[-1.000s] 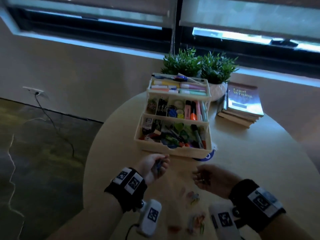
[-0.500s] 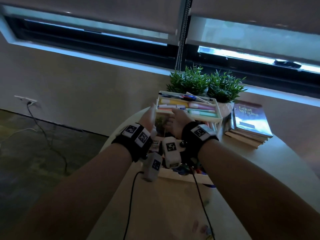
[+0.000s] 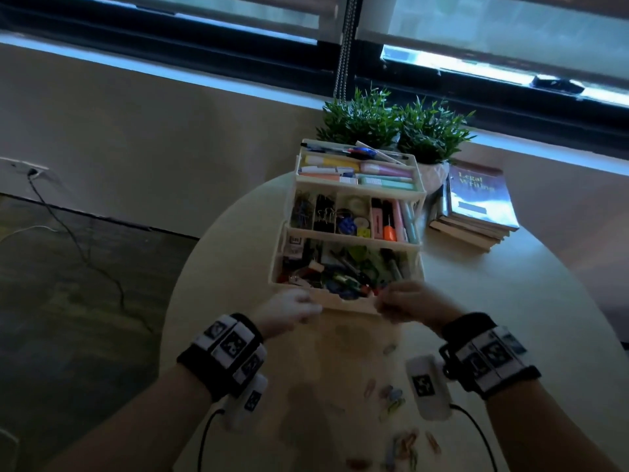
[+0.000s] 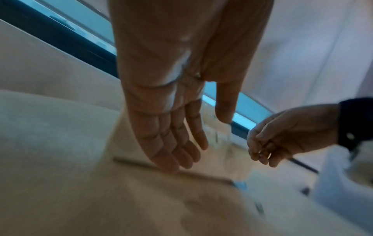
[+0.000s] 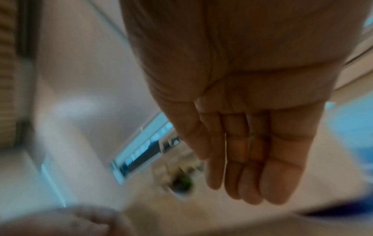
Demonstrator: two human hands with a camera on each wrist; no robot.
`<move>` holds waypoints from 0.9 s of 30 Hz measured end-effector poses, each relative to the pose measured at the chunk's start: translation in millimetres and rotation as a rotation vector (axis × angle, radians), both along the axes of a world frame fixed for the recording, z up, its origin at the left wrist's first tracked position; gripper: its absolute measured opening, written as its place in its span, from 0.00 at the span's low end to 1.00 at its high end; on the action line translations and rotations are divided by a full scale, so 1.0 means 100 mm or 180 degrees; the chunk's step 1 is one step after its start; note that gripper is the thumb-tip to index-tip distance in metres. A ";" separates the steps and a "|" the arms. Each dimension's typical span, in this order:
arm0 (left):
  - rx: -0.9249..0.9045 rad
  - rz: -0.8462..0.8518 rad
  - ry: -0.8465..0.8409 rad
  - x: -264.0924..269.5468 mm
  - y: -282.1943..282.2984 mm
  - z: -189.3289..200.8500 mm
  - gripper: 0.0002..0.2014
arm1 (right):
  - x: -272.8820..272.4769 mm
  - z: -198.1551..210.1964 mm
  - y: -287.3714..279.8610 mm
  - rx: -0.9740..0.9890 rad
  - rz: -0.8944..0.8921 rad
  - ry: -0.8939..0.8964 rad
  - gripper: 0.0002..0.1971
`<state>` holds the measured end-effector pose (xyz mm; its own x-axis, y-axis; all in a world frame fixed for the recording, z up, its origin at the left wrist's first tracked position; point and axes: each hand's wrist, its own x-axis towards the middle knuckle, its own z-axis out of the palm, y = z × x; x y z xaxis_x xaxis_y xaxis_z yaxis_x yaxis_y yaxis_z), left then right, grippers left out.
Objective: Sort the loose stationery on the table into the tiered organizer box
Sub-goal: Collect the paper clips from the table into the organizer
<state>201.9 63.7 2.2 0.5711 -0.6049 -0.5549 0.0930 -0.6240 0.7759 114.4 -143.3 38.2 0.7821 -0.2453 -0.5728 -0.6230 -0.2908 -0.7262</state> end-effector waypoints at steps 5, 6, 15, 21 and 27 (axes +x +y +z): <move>0.0843 -0.1214 -0.0306 -0.64 -0.14 -0.30 0.17 | -0.44 -0.63 -0.04 -0.1260 0.1017 0.0459 0.20; 0.1010 -0.1500 -0.0524 -0.75 -0.18 -0.32 0.20 | -0.52 -0.68 -0.03 -0.1434 0.1120 0.0466 0.22; 0.1131 -0.1342 -0.1691 -1.35 -0.05 -0.50 0.15 | -1.43 -0.80 0.28 -0.2366 0.2045 0.0436 0.28; 0.1399 -0.1271 -0.1865 -1.43 -0.17 -0.62 0.12 | -1.53 -0.83 0.39 -0.2905 0.1770 -0.0173 0.08; 0.1528 -0.1399 -0.1742 -1.43 -0.26 -0.54 0.05 | -1.35 -0.80 0.32 -0.2207 0.1369 0.0448 0.10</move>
<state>59.3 37.8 -52.1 0.6019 -0.6042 -0.5222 -0.5462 -0.7885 0.2827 -20.8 -111.3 -41.4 0.8206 -0.2747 -0.5012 -0.4268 -0.8777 -0.2178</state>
